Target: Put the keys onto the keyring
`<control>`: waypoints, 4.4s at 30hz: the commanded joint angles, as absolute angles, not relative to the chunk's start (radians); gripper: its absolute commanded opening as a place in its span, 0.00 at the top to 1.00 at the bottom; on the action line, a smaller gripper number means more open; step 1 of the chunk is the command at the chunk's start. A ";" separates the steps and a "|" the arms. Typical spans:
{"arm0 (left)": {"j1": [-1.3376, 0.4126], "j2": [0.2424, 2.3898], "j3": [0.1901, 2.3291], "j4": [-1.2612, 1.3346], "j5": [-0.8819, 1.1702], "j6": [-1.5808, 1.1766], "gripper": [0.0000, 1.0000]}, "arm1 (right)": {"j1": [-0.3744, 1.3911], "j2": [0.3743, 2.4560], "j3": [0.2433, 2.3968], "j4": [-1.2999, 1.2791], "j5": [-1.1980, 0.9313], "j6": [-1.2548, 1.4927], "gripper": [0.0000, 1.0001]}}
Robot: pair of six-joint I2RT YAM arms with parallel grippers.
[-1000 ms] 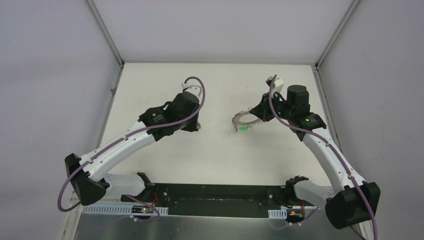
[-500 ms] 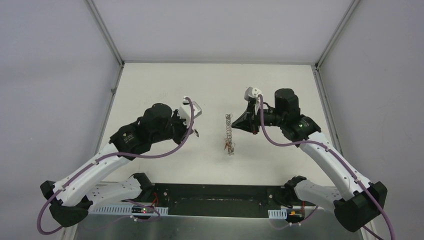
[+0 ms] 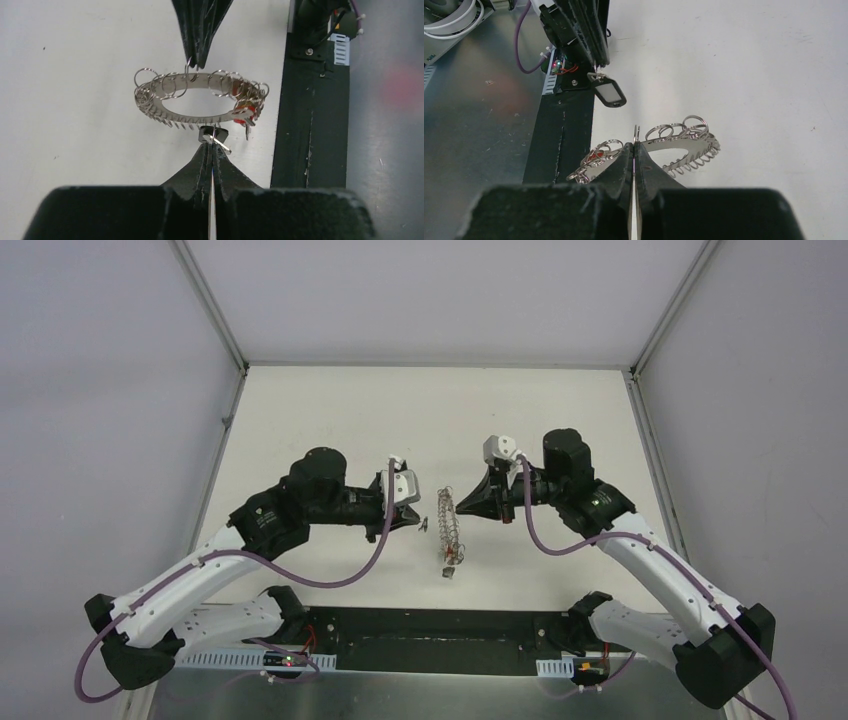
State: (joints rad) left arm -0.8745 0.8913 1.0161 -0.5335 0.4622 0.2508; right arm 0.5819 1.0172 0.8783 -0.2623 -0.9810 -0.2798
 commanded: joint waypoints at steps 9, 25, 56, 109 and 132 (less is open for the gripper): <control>-1.002 0.955 1.015 -0.362 0.474 0.291 1.00 | 0.593 0.965 0.832 -0.160 -1.152 -0.559 1.00; -1.010 0.896 0.990 -0.374 0.419 0.398 1.00 | 0.597 0.884 0.813 -0.380 -1.200 -1.067 1.00; -1.139 1.034 1.070 -0.403 0.207 0.515 1.00 | 0.607 0.925 0.866 -0.460 -1.204 -1.092 1.00; -1.305 1.111 1.121 -0.498 0.026 0.656 1.00 | 0.621 0.939 0.873 -0.442 -1.195 -1.008 1.00; -1.374 1.106 1.083 -0.520 -0.091 0.680 1.00 | 0.626 0.902 0.824 -0.272 -1.122 -0.807 1.00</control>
State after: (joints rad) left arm -1.3552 1.1107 1.0790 -0.5106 -0.0761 0.6720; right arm 0.6212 0.9283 0.8127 -0.3889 -1.1206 -0.8558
